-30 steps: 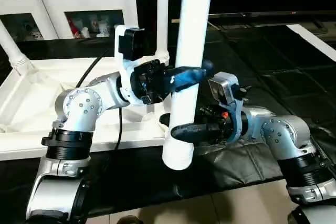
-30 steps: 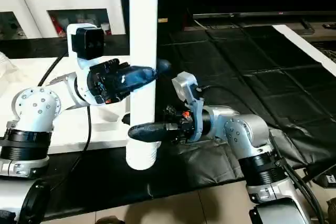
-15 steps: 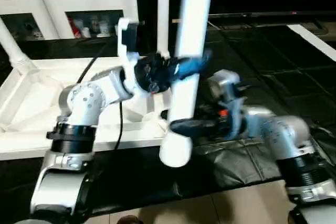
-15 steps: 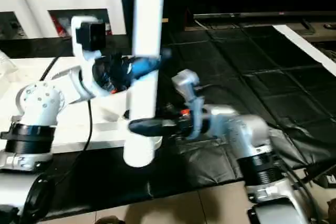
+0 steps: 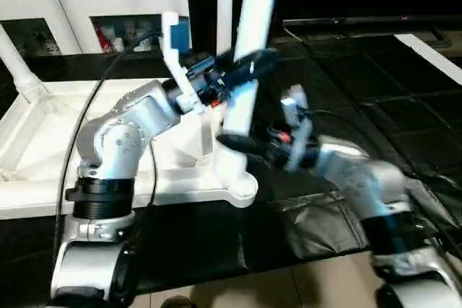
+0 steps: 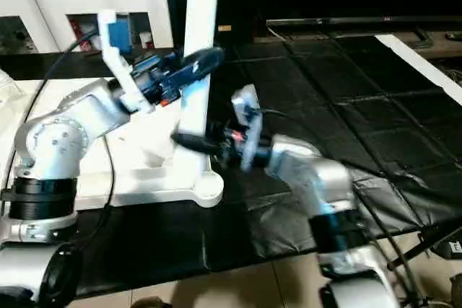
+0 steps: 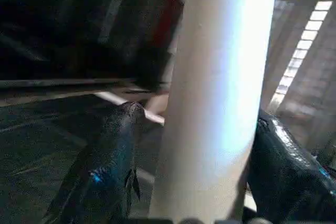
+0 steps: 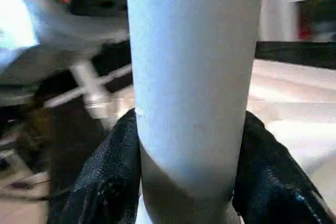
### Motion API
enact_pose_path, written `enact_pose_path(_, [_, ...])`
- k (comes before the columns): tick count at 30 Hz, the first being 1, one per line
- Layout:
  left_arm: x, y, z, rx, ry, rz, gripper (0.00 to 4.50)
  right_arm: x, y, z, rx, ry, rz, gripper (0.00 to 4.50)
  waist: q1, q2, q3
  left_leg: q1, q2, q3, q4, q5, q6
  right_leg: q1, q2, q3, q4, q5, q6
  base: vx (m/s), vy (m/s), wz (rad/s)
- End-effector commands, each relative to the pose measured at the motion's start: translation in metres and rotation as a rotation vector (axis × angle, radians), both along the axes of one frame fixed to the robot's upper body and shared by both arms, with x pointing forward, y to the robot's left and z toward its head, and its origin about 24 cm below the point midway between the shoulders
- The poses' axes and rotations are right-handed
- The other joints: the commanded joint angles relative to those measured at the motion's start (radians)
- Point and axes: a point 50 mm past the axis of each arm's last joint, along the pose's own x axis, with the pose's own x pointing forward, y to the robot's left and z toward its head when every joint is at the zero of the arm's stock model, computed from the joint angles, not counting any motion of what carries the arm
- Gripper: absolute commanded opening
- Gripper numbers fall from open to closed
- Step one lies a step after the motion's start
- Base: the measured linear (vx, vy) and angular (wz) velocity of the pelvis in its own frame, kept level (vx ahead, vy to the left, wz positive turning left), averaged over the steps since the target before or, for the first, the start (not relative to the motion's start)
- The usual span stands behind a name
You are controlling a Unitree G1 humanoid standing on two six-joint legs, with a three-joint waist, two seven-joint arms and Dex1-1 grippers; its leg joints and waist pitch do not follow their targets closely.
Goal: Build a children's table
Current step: Pick table leg
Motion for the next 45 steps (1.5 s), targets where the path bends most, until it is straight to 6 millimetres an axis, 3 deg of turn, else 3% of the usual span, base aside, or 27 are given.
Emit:
enact_pose_path(1, [0.008, 0.002, -0.001, 0.005, 0.021, 0.156, 3.04, 0.011, 0.004, 0.008, -0.076, -0.086, -0.130, 1.93, -0.004, 0.001, -0.081, 0.001, 0.017, -0.004, -0.063, -0.097, -0.020, 0.063, -0.064, 0.053, -0.074, -0.195, -0.119, 0.000, 0.000, 0.00])
enact_pose_path(2, [0.011, 0.000, -0.004, 0.015, 0.029, 0.203, 3.04, 0.012, 0.008, 0.007, -0.089, -0.098, -0.167, 1.93, -0.006, -0.002, -0.081, 0.001, 0.015, -0.003, -0.062, -0.094, -0.026, 0.064, -0.063, 0.052, -0.074, -0.183, -0.118, 0.000, 0.000, 0.00])
enact_pose_path(4, [0.015, -0.004, -0.009, 0.065, 0.023, 0.276, 3.04, 0.014, 0.015, 0.007, -0.079, -0.102, -0.242, 1.93, -0.007, 0.005, -0.082, 0.001, 0.015, -0.004, -0.063, -0.102, -0.020, 0.064, -0.063, 0.053, -0.074, -0.182, -0.107, 0.000, 0.000, 0.00])
enact_pose_path(7, [0.018, -0.011, -0.011, 0.097, 0.013, 0.342, 2.76, 0.017, 0.022, 0.007, -0.098, -0.118, -0.329, 1.93, -0.011, 0.005, -0.083, 0.002, 0.016, -0.006, -0.065, -0.097, -0.025, 0.064, -0.061, 0.053, -0.073, -0.160, -0.100, 0.000, 0.000, 0.00])
enact_pose_path(8, [0.018, -0.012, -0.011, 0.101, 0.011, 0.354, 2.69, 0.017, 0.024, 0.007, -0.104, -0.127, -0.342, 1.93, -0.010, 0.005, -0.084, 0.002, 0.015, -0.005, -0.064, -0.095, -0.025, 0.065, -0.061, 0.053, -0.071, -0.144, -0.103, 0.000, 0.000, 0.00])
enact_pose_path(9, [0.018, -0.013, -0.010, 0.098, 0.009, 0.373, 2.66, 0.017, 0.026, 0.008, -0.112, -0.141, -0.364, 1.93, -0.009, 0.012, -0.084, 0.002, 0.016, -0.007, -0.064, -0.099, -0.026, 0.065, -0.063, 0.054, -0.068, -0.132, -0.108, 0.000, 0.000, 0.00])
enact_pose_path(11, [0.019, -0.014, -0.007, 0.072, 0.013, 0.394, 2.42, 0.017, 0.030, 0.008, -0.121, -0.152, -0.385, 1.93, -0.011, 0.010, -0.083, 0.002, 0.015, -0.005, -0.064, -0.110, -0.029, 0.064, -0.060, 0.054, -0.070, -0.120, -0.117, 0.000, 0.000, 0.00])
enact_pose_path(12, [0.020, -0.013, -0.005, 0.064, 0.014, 0.416, 2.30, 0.017, 0.032, 0.007, -0.136, -0.165, -0.402, 1.93, -0.010, 0.016, -0.083, 0.002, 0.015, -0.007, -0.065, -0.117, -0.030, 0.065, -0.062, 0.054, -0.069, -0.119, -0.120, 0.000, 0.000, 0.00])
enact_pose_path(14, [0.020, -0.013, -0.005, 0.060, 0.013, 0.429, 2.26, 0.018, 0.033, 0.007, -0.151, -0.177, -0.418, 1.93, -0.012, 0.012, -0.082, 0.003, 0.014, -0.006, -0.066, -0.127, -0.029, 0.065, -0.060, 0.053, -0.071, -0.121, -0.117, 0.000, 0.000, 0.00])
enact_pose_path(17, [0.023, -0.010, -0.004, 0.063, 0.002, 0.489, 2.03, 0.021, 0.034, 0.007, -0.164, -0.190, -0.464, 1.93, -0.016, 0.023, -0.080, 0.005, 0.014, -0.008, -0.067, -0.157, -0.035, 0.063, -0.060, 0.053, -0.074, -0.147, -0.112, 0.000, 0.000, 0.00])
enact_pose_path(21, [0.024, -0.010, -0.002, 0.067, -0.025, 0.521, 1.87, 0.022, 0.033, 0.008, -0.163, -0.193, -0.484, 1.93, -0.020, 0.018, -0.081, 0.004, 0.013, -0.009, -0.067, -0.153, -0.029, 0.066, -0.058, 0.053, -0.073, -0.124, -0.113, 0.000, 0.000, 0.00])
enact_pose_path(22, [0.024, -0.011, -0.001, 0.069, -0.034, 0.514, 1.87, 0.022, 0.032, 0.007, -0.164, -0.190, -0.484, 1.93, -0.021, 0.013, -0.081, 0.003, 0.013, -0.008, -0.067, -0.150, -0.028, 0.067, -0.059, 0.054, -0.072, -0.117, -0.115, 0.000, 0.000, 0.00])
enact_pose_path(23, [0.023, -0.012, -0.001, 0.068, -0.039, 0.508, 1.86, 0.021, 0.032, 0.006, -0.160, -0.184, -0.481, 1.93, -0.021, 0.017, -0.082, 0.003, 0.014, -0.009, -0.066, -0.143, -0.027, 0.066, -0.059, 0.054, -0.069, -0.103, -0.123, 0.000, 0.000, 0.00])
enact_pose_path(28, [0.023, -0.012, -0.001, 0.027, -0.016, 0.503, 1.86, 0.021, 0.034, 0.007, -0.124, -0.172, -0.454, 1.93, -0.032, 0.013, -0.079, 0.001, 0.013, -0.007, -0.066, -0.154, -0.014, 0.069, -0.060, 0.054, -0.072, -0.112, -0.140, 0.000, 0.000, 0.00])
enact_pose_path(30, [0.025, -0.009, 0.000, 0.022, -0.010, 0.505, 1.85, 0.019, 0.034, 0.010, -0.076, -0.155, -0.418, 2.49, -0.033, 0.011, -0.079, 0.002, 0.013, -0.007, -0.066, -0.160, -0.009, 0.069, -0.060, 0.054, -0.073, -0.126, -0.139, 0.000, 0.000, 0.00])
enact_pose_path(33, [0.029, -0.002, 0.003, 0.041, -0.021, 0.506, 1.85, 0.018, 0.026, 0.015, -0.037, -0.148, -0.375, 2.72, -0.033, 0.012, -0.079, 0.003, 0.012, -0.007, -0.066, -0.155, 0.001, 0.068, -0.057, 0.054, -0.074, -0.129, -0.135, 0.000, 0.000, 0.00])
enact_pose_path(34, [0.030, 0.001, 0.005, 0.053, -0.030, 0.502, 1.85, 0.016, 0.021, 0.018, -0.008, -0.142, -0.327, 2.81, -0.032, 0.004, -0.079, 0.003, 0.012, -0.007, -0.066, -0.148, 0.006, 0.069, -0.057, 0.053, -0.073, -0.122, -0.132, 0.000, 0.000, 0.00])
enact_pose_path(35, [0.031, 0.002, 0.005, 0.055, -0.031, 0.501, 1.85, 0.016, 0.019, 0.018, -0.007, -0.139, -0.324, 2.81, -0.029, 0.006, -0.080, 0.003, 0.011, -0.007, -0.066, -0.144, 0.009, 0.071, -0.058, 0.053, -0.071, -0.119, -0.132, 0.000, 0.000, 0.00])
enact_pose_path(36, [0.032, 0.006, 0.007, 0.066, -0.038, 0.494, 1.85, 0.016, 0.010, 0.020, -0.003, -0.127, -0.311, 3.05, -0.026, 0.007, -0.081, 0.004, 0.013, -0.008, -0.065, -0.131, 0.014, 0.071, -0.059, 0.054, -0.069, -0.106, -0.135, 0.000, 0.000, 0.00])
enact_pose_path(39, [0.033, 0.011, 0.010, 0.080, -0.047, 0.474, 1.85, 0.014, -0.006, 0.023, 0.022, -0.088, -0.266, 3.22, -0.023, 0.006, -0.082, 0.005, 0.013, -0.007, -0.062, -0.108, 0.022, 0.071, -0.059, 0.054, -0.066, -0.079, -0.149, 0.000, 0.000, 0.00])
enact_pose_path(42, [0.031, 0.016, 0.011, 0.090, -0.041, 0.378, 1.85, 0.013, -0.047, 0.032, 0.033, -0.064, -0.206, 3.44, -0.018, 0.009, -0.083, 0.003, 0.012, -0.005, -0.058, -0.091, 0.025, 0.073, -0.060, 0.053, -0.064, -0.064, -0.170, 0.000, 0.000, 0.00])
enact_pose_path(45, [0.031, 0.016, 0.012, 0.086, -0.036, 0.340, 1.85, 0.014, -0.057, 0.035, 0.009, -0.063, -0.190, 3.44, -0.009, 0.009, -0.083, 0.002, 0.012, -0.002, -0.056, -0.097, 0.027, 0.071, -0.061, 0.053, -0.065, -0.084, -0.178, 0.000, 0.000, 0.00])
